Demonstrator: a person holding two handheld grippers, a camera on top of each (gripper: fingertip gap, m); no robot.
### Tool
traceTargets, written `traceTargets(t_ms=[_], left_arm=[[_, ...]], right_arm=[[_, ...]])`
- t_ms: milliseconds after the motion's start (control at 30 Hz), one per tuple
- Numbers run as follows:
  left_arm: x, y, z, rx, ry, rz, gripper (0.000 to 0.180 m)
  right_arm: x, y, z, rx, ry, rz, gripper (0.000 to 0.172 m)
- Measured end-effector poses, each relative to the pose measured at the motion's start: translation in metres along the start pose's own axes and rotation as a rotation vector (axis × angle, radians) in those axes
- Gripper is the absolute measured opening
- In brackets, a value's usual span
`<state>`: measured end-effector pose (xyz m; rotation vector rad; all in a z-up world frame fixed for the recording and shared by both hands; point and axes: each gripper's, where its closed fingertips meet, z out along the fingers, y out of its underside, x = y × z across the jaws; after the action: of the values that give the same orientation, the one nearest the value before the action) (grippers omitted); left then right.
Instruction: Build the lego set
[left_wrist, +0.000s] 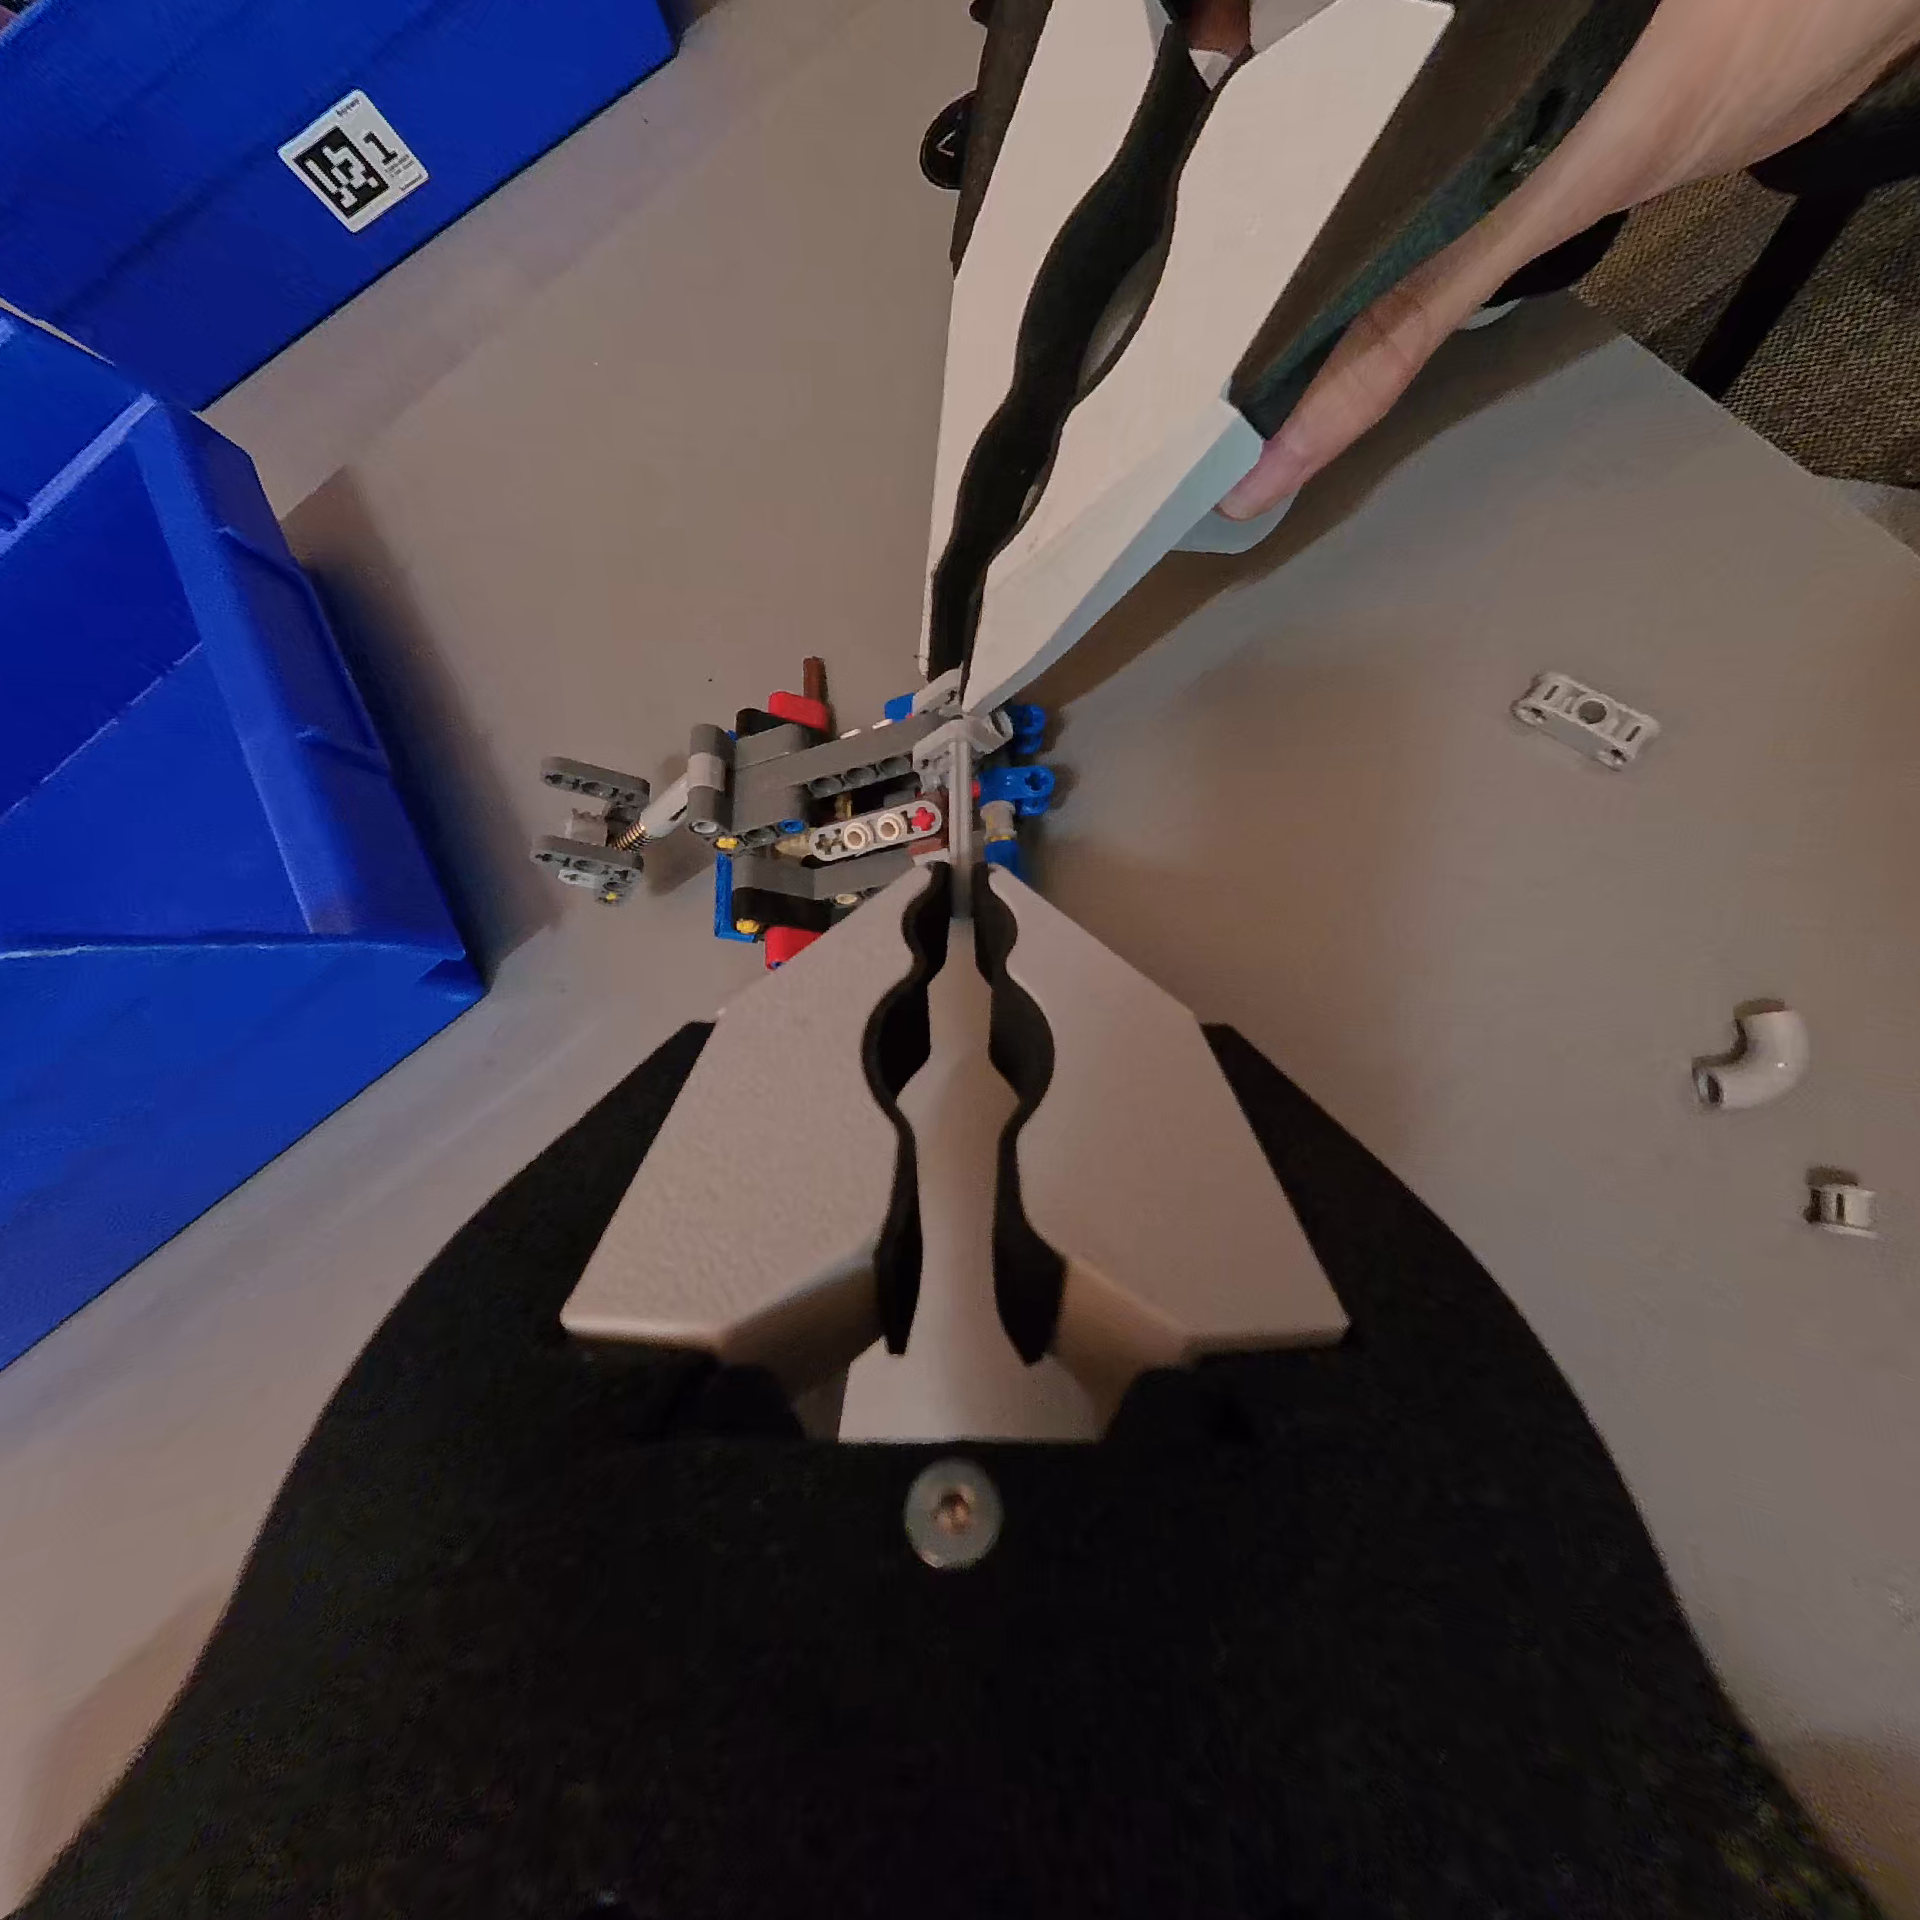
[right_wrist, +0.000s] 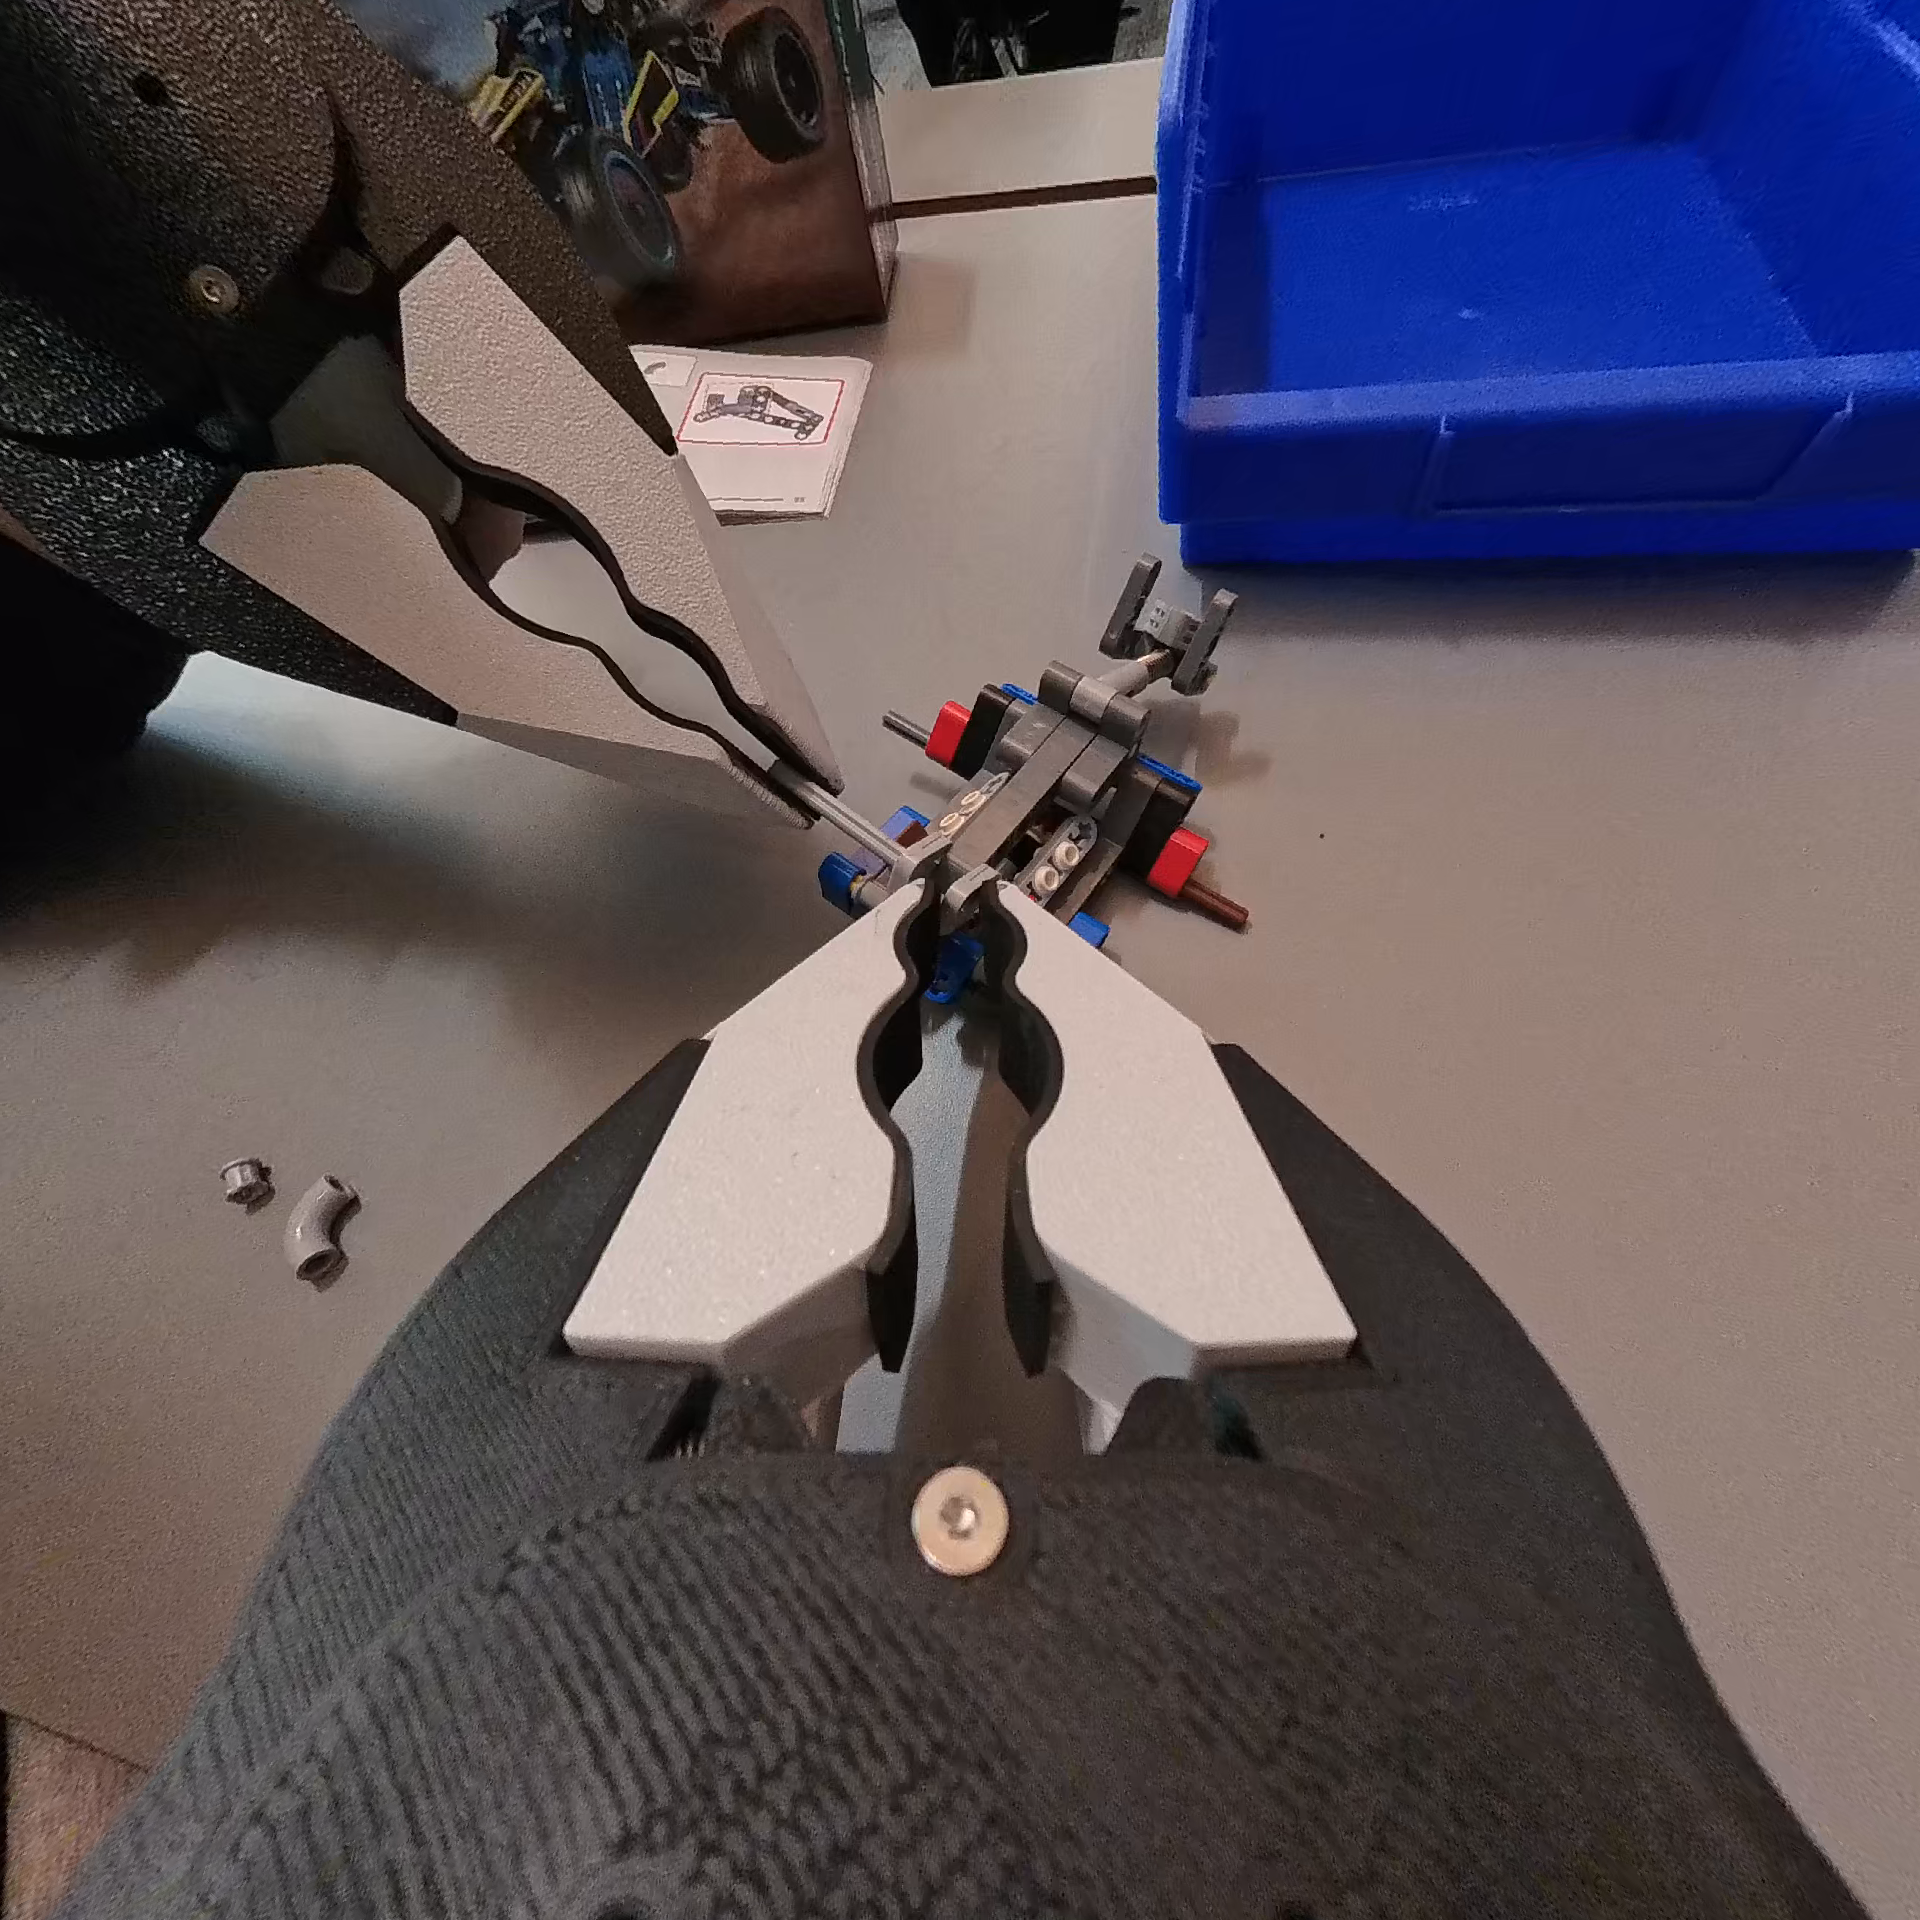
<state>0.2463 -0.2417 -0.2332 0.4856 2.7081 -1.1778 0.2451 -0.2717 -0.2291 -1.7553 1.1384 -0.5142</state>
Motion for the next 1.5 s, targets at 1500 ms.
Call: traceTargets(t_ms=[1500], left_arm=[[-0.006, -0.053, -0.029, 0.504, 0.435, -0.919, 0.001]], right_arm=[[0.001, -0.054, -0.028, 0.241, 0.221, -0.235, 0.017]])
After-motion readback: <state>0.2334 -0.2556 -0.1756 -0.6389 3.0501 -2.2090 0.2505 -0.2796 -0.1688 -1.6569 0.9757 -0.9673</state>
